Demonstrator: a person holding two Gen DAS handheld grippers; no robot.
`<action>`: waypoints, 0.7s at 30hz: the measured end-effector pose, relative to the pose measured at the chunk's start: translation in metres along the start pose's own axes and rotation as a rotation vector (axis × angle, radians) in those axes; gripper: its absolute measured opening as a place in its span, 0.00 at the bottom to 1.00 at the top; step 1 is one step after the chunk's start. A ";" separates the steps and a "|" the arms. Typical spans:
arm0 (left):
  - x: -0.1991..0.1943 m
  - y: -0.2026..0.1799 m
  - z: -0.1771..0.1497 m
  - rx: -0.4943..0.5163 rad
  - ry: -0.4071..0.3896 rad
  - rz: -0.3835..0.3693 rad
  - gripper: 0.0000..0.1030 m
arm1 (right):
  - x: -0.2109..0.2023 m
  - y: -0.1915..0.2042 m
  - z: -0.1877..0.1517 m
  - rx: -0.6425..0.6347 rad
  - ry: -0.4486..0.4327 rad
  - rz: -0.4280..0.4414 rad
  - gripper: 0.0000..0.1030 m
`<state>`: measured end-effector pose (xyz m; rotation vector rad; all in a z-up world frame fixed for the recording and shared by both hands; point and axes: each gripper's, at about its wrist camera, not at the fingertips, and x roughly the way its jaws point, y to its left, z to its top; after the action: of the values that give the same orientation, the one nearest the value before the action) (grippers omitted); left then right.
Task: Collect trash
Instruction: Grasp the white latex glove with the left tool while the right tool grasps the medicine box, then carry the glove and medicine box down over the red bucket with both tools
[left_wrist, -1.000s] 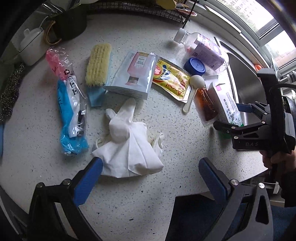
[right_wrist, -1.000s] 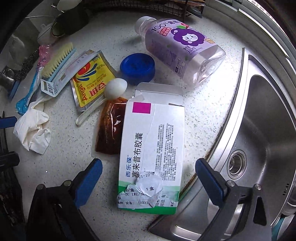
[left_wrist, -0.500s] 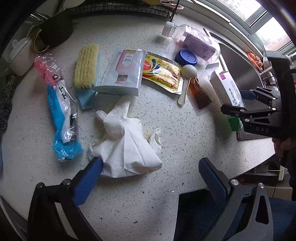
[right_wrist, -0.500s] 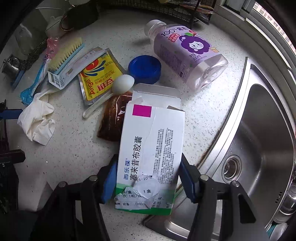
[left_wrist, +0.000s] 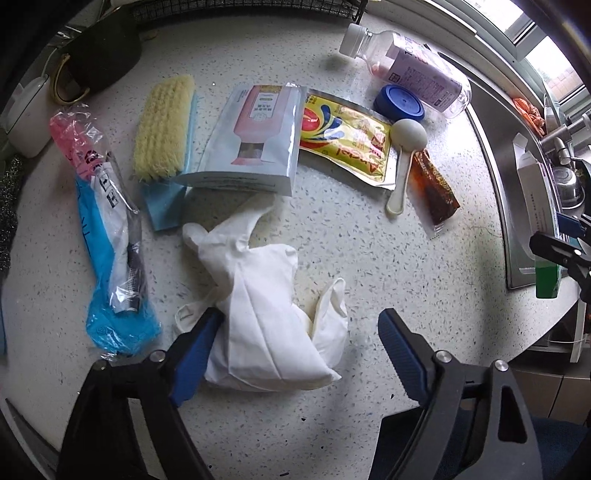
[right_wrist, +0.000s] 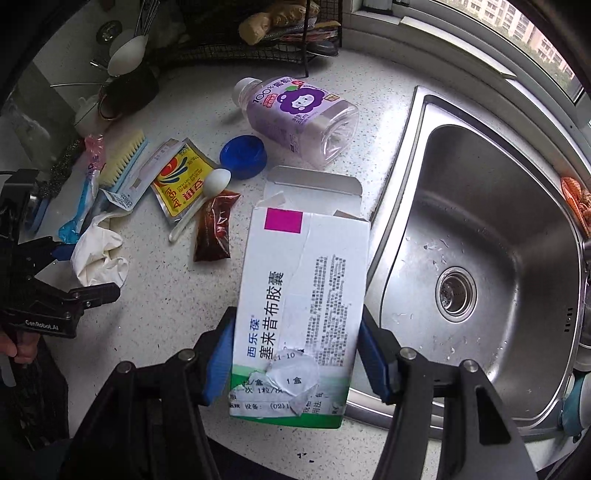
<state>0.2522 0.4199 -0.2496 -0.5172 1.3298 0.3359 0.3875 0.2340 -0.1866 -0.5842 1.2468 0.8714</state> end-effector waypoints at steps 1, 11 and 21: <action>-0.001 -0.001 -0.001 0.003 0.000 0.015 0.71 | -0.001 -0.002 -0.002 0.010 -0.002 0.004 0.56; -0.016 -0.003 -0.015 -0.042 -0.012 0.122 0.11 | -0.014 -0.006 -0.027 0.058 -0.049 0.014 0.56; -0.062 -0.085 -0.034 0.072 -0.108 0.058 0.08 | -0.029 -0.026 -0.059 0.096 -0.083 -0.021 0.56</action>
<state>0.2543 0.3343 -0.1802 -0.3952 1.2490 0.3580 0.3736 0.1658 -0.1748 -0.4788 1.1980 0.8059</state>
